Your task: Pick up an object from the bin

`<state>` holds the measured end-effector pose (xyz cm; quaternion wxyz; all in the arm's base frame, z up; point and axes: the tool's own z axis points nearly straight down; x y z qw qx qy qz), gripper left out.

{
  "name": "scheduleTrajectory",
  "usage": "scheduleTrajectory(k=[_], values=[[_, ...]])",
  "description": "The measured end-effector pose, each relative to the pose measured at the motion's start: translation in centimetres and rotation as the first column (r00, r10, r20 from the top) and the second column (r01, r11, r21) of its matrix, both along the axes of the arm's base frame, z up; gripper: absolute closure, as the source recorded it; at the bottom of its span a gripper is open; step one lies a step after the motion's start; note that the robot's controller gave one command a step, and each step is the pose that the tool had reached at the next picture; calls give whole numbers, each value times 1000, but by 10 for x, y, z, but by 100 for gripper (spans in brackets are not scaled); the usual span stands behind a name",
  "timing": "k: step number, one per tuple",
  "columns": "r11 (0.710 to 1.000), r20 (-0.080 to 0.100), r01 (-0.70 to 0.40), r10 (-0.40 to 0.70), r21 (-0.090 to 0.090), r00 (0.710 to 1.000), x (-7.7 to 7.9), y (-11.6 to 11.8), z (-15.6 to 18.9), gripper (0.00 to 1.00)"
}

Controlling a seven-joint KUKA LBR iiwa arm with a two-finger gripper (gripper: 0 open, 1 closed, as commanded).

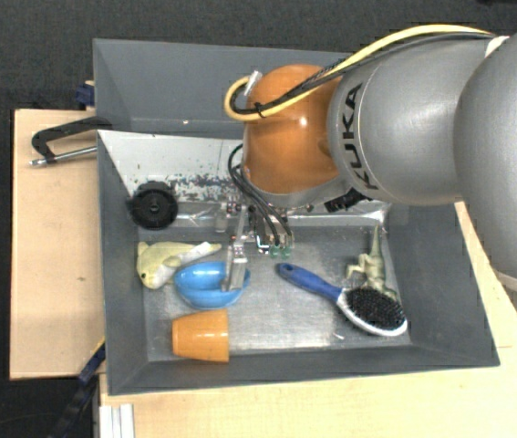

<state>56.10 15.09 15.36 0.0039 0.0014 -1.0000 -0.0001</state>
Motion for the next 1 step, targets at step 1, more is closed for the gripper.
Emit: scheduleTrajectory(k=[1], values=[[654, 28, -756, 756, -11, 654, 1, 26, -75, 0]])
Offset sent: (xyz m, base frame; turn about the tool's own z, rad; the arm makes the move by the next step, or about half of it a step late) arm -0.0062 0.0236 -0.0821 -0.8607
